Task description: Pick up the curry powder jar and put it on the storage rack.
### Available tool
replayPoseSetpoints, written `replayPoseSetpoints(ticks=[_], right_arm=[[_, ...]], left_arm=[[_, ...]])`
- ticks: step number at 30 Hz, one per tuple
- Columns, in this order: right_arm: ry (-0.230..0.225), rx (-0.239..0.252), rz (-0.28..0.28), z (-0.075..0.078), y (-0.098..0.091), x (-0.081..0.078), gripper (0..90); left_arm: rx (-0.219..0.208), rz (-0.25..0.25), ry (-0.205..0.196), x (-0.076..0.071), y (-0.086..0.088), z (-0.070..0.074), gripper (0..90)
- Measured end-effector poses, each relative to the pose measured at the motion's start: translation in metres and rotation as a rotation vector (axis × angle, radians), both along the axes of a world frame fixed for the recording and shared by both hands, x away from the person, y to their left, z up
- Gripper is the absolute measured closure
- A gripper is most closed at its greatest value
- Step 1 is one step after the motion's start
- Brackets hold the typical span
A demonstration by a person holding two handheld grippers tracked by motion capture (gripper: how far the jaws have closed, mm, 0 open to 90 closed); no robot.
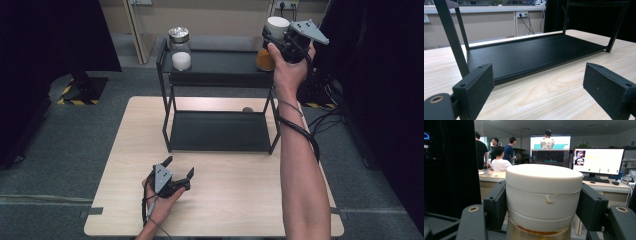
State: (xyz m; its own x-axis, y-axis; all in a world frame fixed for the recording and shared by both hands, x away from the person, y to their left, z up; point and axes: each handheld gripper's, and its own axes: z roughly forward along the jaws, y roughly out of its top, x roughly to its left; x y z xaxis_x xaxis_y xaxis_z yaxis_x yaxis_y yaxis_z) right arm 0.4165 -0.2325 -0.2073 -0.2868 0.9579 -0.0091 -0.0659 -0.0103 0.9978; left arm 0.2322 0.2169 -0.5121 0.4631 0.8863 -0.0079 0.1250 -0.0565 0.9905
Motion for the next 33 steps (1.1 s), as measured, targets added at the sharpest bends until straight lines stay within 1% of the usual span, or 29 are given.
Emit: replayPoseSetpoints(ticks=[4, 13, 20, 24, 26, 27, 29, 30, 32, 33], right_arm=[[-0.003, 0.005, -0.002, 0.0002, 0.0002, 0.0014, 33.9], [0.007, -0.015, -0.007, -0.0016, 0.0028, 0.0049, 33.8], [0.0, -0.022, -0.006, -0.0046, 0.0056, 0.0063, 33.8], [0.0, -0.017, -0.012, -0.0052, 0.0066, 0.0056, 33.6], [0.004, -0.023, -0.004, -0.0044, 0.0058, 0.0059, 33.5], [0.007, -0.023, -0.002, -0.0039, 0.0056, 0.0057, 32.7], [0.02, -0.01, 0.015, -0.0031, 0.0036, 0.0064, 28.2], [0.021, -0.01, 0.014, -0.0037, 0.0039, 0.0059, 25.1], [0.031, 0.014, 0.022, -0.0046, 0.0019, 0.005, 18.6], [0.035, 0.016, 0.026, -0.0047, 0.0008, 0.0043, 16.3]], left_arm=[[0.002, 0.0, -0.001, -0.0001, -0.0003, 0.0, 9.3], [0.006, -0.002, -0.003, -0.0001, -0.0005, 0.0001, 9.4], [0.007, -0.002, -0.002, 0.0, -0.0005, 0.0002, 9.5], [0.006, -0.002, -0.004, -0.0002, -0.0005, -0.0001, 9.5], [0.006, -0.002, -0.004, -0.0002, -0.0004, -0.0001, 9.5], [0.006, -0.002, -0.004, -0.0002, -0.0004, -0.0001, 9.5], [0.006, -0.002, -0.004, -0.0002, -0.0005, -0.0001, 9.5], [0.005, -0.002, -0.004, -0.0003, -0.0004, -0.0002, 9.5], [0.003, -0.002, -0.003, -0.0002, -0.0001, -0.0002, 9.5], [0.004, -0.003, -0.002, 0.0, -0.0001, 0.0, 9.5]])
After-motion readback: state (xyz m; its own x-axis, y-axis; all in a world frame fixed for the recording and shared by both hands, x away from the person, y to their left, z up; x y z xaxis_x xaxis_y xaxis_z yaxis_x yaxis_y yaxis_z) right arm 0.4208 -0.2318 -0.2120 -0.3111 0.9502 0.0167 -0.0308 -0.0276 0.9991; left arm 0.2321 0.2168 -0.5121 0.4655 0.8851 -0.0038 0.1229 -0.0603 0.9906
